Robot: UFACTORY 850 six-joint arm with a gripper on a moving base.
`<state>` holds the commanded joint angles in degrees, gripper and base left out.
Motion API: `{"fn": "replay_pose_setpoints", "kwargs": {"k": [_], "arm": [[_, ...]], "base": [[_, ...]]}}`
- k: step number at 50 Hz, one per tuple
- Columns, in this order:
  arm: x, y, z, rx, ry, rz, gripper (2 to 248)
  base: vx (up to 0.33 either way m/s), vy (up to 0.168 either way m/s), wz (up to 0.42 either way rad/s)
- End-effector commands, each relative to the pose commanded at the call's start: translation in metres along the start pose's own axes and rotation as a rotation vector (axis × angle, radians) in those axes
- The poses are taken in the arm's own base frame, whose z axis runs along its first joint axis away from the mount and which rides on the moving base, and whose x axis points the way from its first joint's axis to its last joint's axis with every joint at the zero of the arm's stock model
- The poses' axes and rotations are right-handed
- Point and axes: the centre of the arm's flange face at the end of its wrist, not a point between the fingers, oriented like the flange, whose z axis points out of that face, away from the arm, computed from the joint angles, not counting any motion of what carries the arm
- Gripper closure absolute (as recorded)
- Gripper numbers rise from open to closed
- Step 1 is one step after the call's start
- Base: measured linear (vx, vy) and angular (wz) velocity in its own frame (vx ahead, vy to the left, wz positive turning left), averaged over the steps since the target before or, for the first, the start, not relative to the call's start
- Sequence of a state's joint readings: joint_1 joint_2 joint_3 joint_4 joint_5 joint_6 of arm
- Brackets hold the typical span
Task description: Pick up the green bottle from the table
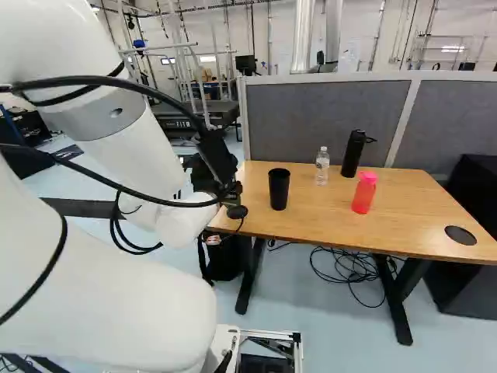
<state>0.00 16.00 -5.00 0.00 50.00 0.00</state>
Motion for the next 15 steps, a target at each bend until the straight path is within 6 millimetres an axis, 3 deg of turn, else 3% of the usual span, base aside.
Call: {"fn": "replay_pose_setpoints", "kwargs": {"k": [15], "arm": [[0.0, 0.0, 0.0, 0.0, 0.0, 0.0, 138]], "base": [[0.0, 0.0, 0.0]]}}
